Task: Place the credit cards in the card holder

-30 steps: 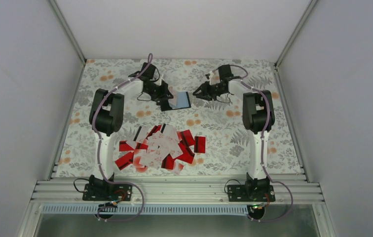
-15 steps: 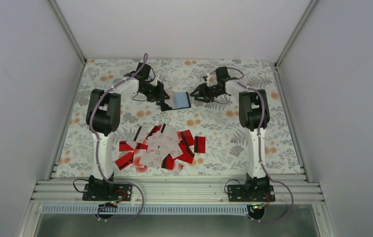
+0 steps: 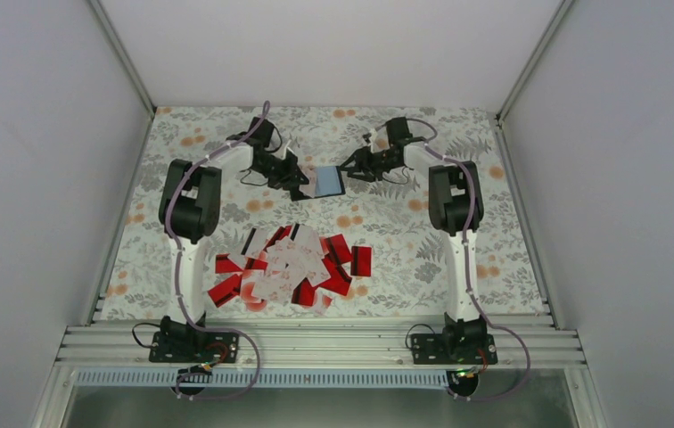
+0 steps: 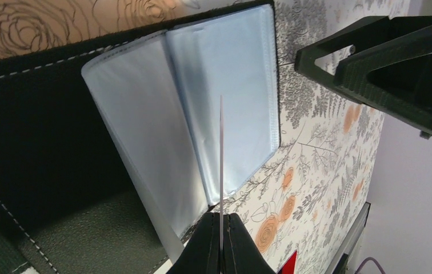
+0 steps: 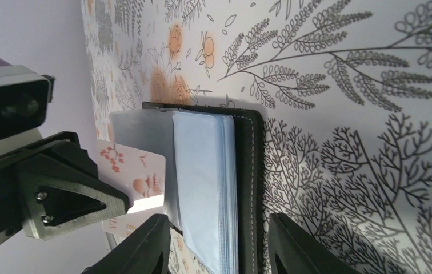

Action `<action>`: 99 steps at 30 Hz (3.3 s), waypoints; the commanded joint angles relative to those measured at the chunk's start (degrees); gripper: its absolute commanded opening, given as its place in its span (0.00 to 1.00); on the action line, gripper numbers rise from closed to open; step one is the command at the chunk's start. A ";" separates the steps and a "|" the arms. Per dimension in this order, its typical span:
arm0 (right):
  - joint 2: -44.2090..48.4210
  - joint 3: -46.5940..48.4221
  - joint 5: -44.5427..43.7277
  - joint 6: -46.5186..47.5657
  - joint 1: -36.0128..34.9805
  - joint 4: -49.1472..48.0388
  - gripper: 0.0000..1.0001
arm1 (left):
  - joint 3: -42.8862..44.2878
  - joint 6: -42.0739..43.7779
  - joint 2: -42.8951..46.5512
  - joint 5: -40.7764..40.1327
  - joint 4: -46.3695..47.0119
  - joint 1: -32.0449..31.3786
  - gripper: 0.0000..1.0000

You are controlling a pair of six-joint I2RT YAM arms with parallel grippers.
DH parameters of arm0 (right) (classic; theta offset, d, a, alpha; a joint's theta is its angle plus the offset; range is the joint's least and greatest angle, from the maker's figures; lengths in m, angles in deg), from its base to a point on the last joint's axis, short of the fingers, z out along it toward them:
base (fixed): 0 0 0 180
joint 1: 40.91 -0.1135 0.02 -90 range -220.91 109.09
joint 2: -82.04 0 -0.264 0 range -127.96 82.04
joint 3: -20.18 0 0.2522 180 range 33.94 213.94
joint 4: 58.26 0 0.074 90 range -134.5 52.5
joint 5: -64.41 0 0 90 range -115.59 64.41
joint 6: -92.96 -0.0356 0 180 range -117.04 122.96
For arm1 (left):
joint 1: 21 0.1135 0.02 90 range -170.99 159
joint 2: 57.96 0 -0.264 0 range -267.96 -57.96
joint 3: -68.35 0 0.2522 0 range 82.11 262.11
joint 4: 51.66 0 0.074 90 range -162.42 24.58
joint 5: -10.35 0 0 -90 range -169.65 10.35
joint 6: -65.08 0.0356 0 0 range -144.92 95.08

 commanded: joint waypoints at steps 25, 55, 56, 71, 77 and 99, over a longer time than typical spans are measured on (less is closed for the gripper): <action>-4.62 3.71 1.87 -0.30 -2.22 1.39 0.43 | 4.99 0.77 -5.18 2.37 -2.20 0.17 0.02; -6.71 3.80 3.89 2.16 -2.45 3.66 0.42 | 5.64 -2.32 -7.36 0.92 4.97 0.16 0.02; -6.78 3.78 3.94 2.29 -2.45 3.82 0.41 | 5.63 -2.51 -7.39 0.87 5.19 0.14 0.02; -7.17 1.46 4.29 1.74 -2.73 3.43 0.38 | 2.70 -4.98 -6.37 -0.94 7.93 -1.30 0.02; -6.83 0.00 4.16 1.39 -2.81 2.85 0.34 | 1.50 -4.90 -5.60 -1.20 8.00 -1.82 0.02; -6.91 -0.75 4.29 0.17 -2.96 1.35 0.25 | 0.36 -3.40 -4.98 -0.36 6.61 -2.71 0.03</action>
